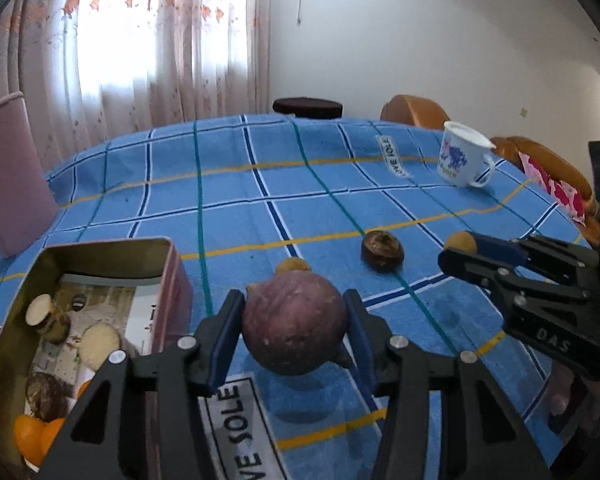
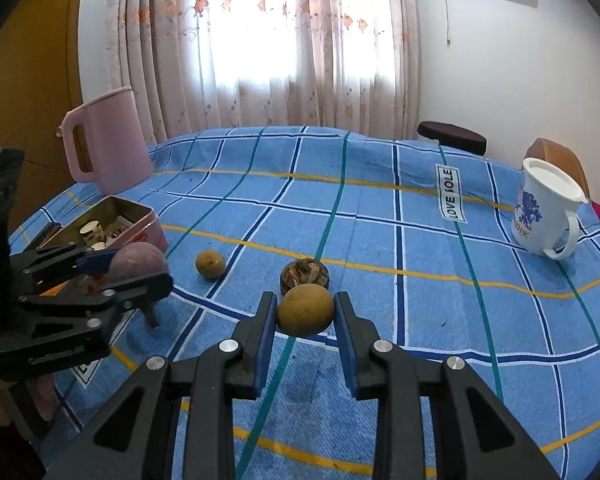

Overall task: Organize fruits
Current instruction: 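Carry the purple fruit and yellow-brown fruit over the metal tin box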

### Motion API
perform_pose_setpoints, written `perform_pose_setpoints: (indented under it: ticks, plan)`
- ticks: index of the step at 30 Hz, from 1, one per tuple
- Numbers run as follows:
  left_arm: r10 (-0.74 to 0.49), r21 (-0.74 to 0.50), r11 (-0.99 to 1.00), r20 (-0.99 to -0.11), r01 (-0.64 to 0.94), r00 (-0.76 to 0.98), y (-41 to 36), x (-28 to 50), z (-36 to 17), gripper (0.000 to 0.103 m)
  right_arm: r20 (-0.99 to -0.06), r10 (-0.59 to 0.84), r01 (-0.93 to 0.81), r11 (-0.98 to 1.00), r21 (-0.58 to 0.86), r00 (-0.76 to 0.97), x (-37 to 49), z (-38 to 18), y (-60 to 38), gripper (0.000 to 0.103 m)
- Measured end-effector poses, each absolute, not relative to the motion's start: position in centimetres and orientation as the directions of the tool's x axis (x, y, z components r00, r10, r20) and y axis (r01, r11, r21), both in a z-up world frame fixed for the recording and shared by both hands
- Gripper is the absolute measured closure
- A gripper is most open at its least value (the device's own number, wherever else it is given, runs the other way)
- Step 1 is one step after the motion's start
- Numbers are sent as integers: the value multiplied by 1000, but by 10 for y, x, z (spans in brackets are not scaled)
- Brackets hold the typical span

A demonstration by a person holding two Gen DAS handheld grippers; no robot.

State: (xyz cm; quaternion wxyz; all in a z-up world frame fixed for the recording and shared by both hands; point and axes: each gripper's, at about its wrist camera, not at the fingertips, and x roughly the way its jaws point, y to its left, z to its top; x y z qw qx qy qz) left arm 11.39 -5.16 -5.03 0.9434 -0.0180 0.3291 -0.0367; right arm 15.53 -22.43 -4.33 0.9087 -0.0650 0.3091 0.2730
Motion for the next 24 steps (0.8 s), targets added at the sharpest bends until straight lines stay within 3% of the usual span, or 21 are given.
perform_pose_setpoints:
  ticks: [24]
  plan:
    - [-57, -25, 998, -471, 51, 880, -60, 82, -34, 51, -440, 529, -572, 819, 40, 726, 128, -26, -236, 73]
